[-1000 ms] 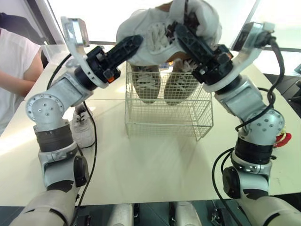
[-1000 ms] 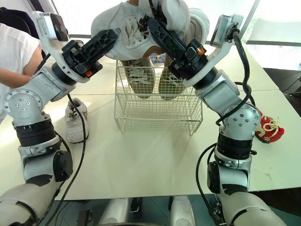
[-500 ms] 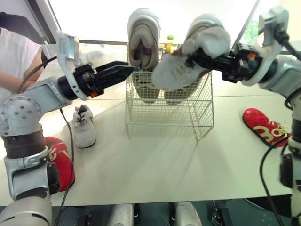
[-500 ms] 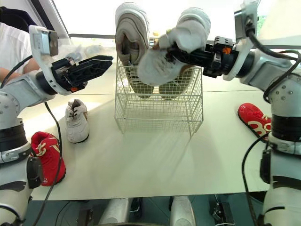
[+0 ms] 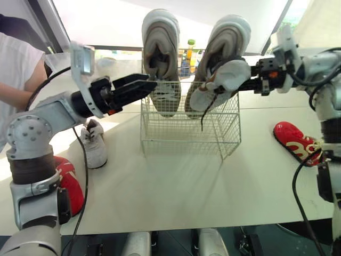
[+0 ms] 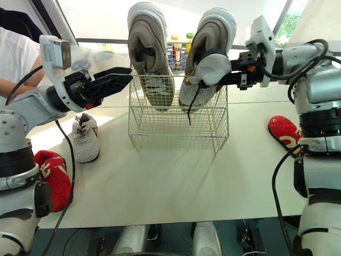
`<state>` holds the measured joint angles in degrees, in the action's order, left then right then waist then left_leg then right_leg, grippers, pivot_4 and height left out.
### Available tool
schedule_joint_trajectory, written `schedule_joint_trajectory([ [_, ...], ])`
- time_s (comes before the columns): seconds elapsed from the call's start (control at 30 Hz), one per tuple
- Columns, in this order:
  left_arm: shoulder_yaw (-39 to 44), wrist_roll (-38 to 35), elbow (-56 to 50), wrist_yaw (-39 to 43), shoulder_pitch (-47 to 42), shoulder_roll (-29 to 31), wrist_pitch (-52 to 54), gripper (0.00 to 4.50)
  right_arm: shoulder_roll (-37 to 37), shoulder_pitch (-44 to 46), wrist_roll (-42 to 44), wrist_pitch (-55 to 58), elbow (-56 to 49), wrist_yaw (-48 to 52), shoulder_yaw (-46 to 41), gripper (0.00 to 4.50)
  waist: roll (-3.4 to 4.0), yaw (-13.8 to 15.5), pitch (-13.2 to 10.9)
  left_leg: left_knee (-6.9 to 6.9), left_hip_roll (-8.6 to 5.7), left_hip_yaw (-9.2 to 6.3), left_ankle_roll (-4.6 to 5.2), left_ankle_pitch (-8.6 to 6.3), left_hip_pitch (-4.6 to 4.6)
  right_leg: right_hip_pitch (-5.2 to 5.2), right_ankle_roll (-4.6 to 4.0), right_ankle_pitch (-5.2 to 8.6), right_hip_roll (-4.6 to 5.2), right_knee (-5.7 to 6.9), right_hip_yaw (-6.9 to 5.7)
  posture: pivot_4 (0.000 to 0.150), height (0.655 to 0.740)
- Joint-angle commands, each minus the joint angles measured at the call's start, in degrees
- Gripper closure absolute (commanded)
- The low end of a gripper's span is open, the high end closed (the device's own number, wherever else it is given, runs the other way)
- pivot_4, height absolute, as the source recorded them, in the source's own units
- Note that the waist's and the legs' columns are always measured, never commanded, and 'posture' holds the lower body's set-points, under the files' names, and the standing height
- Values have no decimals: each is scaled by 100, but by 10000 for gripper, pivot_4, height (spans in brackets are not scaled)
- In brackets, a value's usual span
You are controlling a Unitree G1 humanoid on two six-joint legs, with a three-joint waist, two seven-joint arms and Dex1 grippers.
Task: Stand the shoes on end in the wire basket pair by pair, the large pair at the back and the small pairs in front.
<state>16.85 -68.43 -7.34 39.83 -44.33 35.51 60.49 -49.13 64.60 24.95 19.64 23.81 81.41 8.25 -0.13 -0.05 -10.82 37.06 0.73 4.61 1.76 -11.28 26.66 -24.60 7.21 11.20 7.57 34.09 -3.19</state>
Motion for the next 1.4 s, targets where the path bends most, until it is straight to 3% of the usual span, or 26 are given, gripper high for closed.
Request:
schedule_joint_trajectory([
  [0.03,28,9,-237,-2,11,4,-151,102,62,316,-452,-462,407,345,57,38380,0,-8,0,0,0,0,0,0,0,0,0,0,0,0,0,1500,7400],
  [0.27,-40,60,-378,-18,100,-17,-230,102,260,470,-1118,-1046,1089,639,232,38380,0,-76,0,-1,-5,7,1,4,-1,2,1,0,-1,2,-1,1500,7400],
  [0.53,-133,131,-442,-26,140,-26,-276,102,413,167,-1247,-1026,901,603,113,38380,1,-74,0,-4,-8,6,-10,13,-3,1,1,-1,-3,7,-1,1500,7400],
  [0.8,-243,212,-340,44,19,-64,-300,0,292,-277,-1254,-931,290,471,-60,310,1,-69,0,-3,-8,4,-21,19,-4,3,1,-1,-3,8,-2,1500,7400],
  [1.13,-230,327,-321,174,115,137,-271,0,-352,-508,-1141,-709,-1059,118,-608,310,1,-65,-1,-4,-6,3,-20,15,-5,3,0,0,-3,9,-2,1500,7400],
  [1.27,-52,416,-302,168,290,516,-215,0,-572,-353,-1082,-625,-1242,-93,-920,310,1,-70,-1,-4,-1,2,-21,9,-6,0,0,0,-2,9,-1,1500,7400],
  [1.4,385,546,-389,-117,801,1032,-177,0,-622,-373,-297,121,-1989,-138,-1392,310,2,-87,-1,-11,8,-8,-22,8,-5,-8,-2,0,1,8,0,1500,7400],
])
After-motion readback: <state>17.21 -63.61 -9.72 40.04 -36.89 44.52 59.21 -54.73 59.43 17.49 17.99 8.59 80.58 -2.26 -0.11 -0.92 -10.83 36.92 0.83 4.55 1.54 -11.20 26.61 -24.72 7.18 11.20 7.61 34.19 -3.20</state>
